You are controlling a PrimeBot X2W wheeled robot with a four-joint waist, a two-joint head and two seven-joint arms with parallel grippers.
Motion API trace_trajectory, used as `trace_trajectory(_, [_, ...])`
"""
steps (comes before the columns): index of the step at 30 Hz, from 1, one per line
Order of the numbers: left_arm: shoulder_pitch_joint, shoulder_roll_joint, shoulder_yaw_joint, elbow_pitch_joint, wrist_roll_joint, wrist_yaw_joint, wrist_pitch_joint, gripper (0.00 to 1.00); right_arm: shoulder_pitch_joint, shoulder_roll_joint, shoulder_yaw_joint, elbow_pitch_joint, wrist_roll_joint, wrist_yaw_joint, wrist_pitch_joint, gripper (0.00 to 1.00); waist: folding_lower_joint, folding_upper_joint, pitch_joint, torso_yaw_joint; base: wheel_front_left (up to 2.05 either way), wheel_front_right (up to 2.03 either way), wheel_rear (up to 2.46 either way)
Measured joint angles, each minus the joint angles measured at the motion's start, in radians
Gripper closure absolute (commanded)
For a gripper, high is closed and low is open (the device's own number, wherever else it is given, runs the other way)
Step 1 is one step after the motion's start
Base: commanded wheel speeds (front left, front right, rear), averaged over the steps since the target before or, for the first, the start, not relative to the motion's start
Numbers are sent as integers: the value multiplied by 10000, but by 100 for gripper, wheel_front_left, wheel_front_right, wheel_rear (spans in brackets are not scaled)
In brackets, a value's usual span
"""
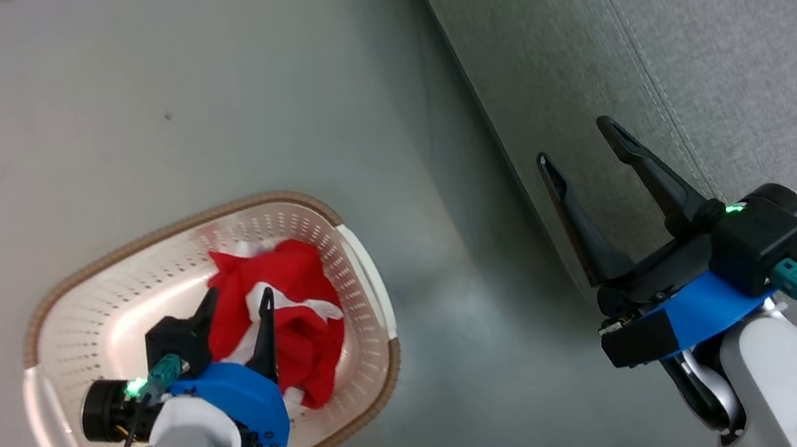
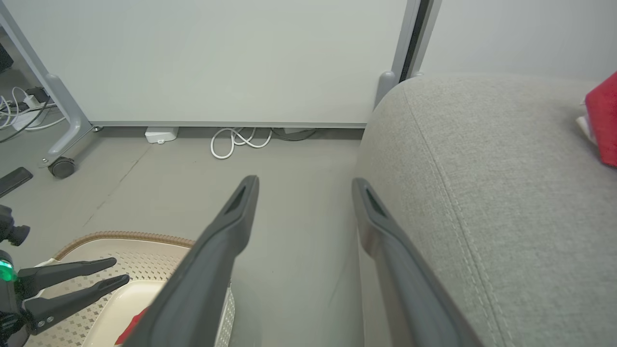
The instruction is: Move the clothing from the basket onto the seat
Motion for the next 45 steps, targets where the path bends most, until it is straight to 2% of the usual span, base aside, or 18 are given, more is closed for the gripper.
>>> trace_trajectory(8, [-941, 190, -629, 1166, -360, 0, 180, 0, -344, 2, 217, 82, 265, 0, -286, 0, 0, -1, 1149, -527, 0, 0, 0])
trace_trajectory(17, [-1619, 228, -761, 2197, -686, 31, 349, 0, -680, 4, 474, 242, 529, 2, -464, 0, -1, -1, 1896, -824, 0, 0, 0])
trace_trajectory(24, [-2136, 134, -525, 2957, -1001, 453, 650, 0, -815, 2, 617, 238, 639, 2, -531, 0, -1, -1, 2262, -1022, 0, 0, 0])
trace_trajectory(32, [-2646, 17, -349, 3609, -1302, 886, 1455, 0, -941, 4, 696, 153, 738, 2, -541, 0, -2, -1, 2561, -1155, 0, 0, 0])
trace_trajectory(33, [-2678, 0, -359, 3647, -1302, 890, 1524, 14, -941, 4, 696, 144, 740, 2, -541, 0, -2, -1, 2582, -1159, 0, 0, 0])
trace_trajectory(34, [-2712, -19, -380, 3674, -1300, 894, 1561, 60, -942, 4, 694, 136, 738, 0, -541, 0, -2, -1, 2597, -1158, 0, 0, 0])
trace_trajectory(35, [-2750, -35, -397, 3697, -1300, 907, 1584, 87, -943, 2, 698, 134, 732, 2, -541, 0, -1, -1, 2607, -1158, 0, 0, 0])
trace_trajectory(36, [-2785, -42, -412, 3712, -1300, 905, 1582, 100, -945, 4, 708, 134, 725, 2, -541, 0, -2, -1, 2611, -1158, 0, 0, 0])
trace_trajectory(45, [-2841, -125, -543, 3839, -1384, 709, 1616, 100, -955, 4, 740, 136, 683, 2, -541, 0, -2, -1, 2544, -1111, 0, 0, 0])
